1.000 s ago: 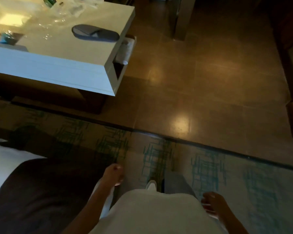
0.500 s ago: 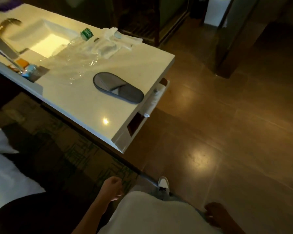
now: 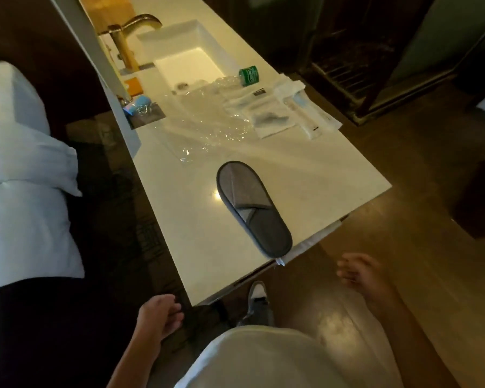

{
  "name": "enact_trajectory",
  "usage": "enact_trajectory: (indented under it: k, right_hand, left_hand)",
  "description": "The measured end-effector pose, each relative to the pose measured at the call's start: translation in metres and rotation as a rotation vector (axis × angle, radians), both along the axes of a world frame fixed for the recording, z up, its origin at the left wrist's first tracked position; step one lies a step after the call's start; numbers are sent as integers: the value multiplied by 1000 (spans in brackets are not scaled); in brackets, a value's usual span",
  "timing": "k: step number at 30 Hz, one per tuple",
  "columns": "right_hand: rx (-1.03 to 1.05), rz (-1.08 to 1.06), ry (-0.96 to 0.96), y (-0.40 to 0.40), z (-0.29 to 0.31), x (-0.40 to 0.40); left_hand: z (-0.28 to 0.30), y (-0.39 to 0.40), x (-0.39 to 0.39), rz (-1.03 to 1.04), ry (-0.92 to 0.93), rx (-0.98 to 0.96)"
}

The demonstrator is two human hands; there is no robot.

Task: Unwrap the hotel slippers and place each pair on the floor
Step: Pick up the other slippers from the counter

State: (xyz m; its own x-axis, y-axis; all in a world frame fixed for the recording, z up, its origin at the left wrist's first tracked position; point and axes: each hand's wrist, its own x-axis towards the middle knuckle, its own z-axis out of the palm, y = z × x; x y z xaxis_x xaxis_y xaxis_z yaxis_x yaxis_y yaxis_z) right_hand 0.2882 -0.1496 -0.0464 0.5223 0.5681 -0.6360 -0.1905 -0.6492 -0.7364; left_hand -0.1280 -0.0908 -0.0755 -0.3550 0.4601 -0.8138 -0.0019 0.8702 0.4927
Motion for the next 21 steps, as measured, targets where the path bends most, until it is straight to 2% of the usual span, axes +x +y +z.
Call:
enact_trajectory:
  k: [2,5,8,10,13,16,21]
  right_hand:
    - [51,120,-32,43,20,-1]
    - [102,230,-49,101,42,-12]
    - [107,345,-65,146,53,-26]
    - [108,436,-70,174,55,-35]
    - [75,542,-122,206,49,-45]
    - [55,594,-155,229,41,-51]
    - [-52,843,-234,240,24,-59]
  left_hand:
    - [10,20,-2,160,23,34]
    - [35,47,0,254,92,193]
    - [64,69,23,255,345,382]
    - [81,88,52,218,439,498]
    - [87,113,98,138,301,534]
    - [83,131,139,17,120,459]
    - [74,140,185,-16,121,293]
